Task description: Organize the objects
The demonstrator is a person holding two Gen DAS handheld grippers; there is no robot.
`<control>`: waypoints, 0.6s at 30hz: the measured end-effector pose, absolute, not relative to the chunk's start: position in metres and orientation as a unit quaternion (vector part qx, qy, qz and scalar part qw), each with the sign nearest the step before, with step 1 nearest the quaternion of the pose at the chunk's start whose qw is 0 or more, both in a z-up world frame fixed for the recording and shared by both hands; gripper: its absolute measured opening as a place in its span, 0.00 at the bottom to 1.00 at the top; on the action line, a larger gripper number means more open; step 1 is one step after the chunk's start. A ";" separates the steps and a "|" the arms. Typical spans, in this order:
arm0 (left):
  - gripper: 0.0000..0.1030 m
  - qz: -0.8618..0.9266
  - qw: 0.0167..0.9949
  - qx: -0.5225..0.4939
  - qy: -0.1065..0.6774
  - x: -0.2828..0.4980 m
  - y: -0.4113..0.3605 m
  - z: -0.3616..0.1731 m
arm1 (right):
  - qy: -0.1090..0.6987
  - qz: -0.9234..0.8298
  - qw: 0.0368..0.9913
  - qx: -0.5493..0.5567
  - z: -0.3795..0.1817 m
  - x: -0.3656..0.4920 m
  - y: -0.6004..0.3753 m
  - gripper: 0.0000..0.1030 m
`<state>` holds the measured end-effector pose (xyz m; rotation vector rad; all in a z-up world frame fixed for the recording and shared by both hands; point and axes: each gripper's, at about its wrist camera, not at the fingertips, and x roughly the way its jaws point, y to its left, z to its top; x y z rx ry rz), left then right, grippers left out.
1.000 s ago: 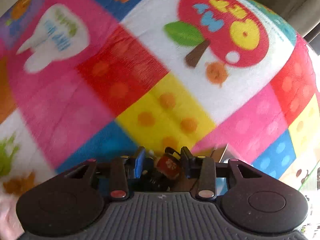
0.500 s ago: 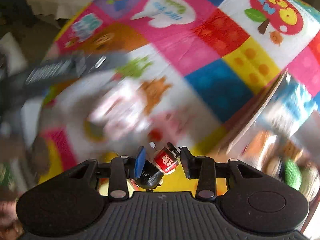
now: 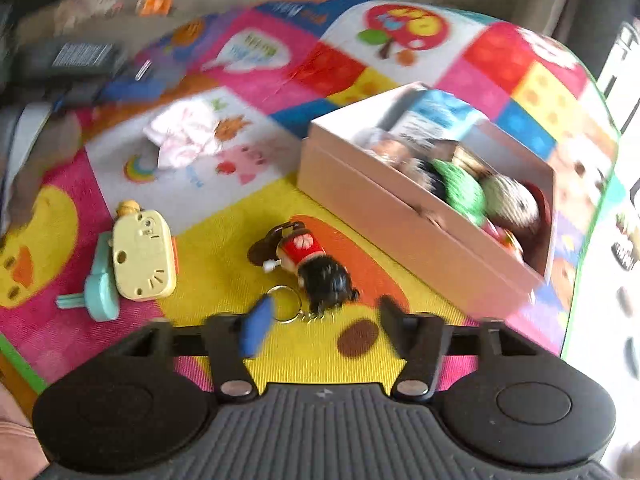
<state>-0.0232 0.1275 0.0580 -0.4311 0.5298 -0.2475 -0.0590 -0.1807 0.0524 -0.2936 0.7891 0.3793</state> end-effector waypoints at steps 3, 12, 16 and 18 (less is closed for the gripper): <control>0.42 -0.136 0.932 -0.162 0.295 -0.059 0.117 0.064 | 0.342 0.181 0.915 -0.113 0.047 -0.069 -0.191 0.93; 0.42 -0.191 0.909 -0.068 0.365 -0.115 0.043 0.058 | 0.349 0.166 0.922 -0.035 0.007 -0.074 -0.200 0.98; 0.44 -0.137 0.911 0.018 0.388 -0.108 0.022 0.045 | 0.335 0.158 0.928 -0.040 0.002 -0.081 -0.201 1.00; 0.47 -0.112 0.912 0.024 0.395 -0.104 0.032 0.043 | 0.338 0.159 0.927 -0.036 0.000 -0.081 -0.203 1.00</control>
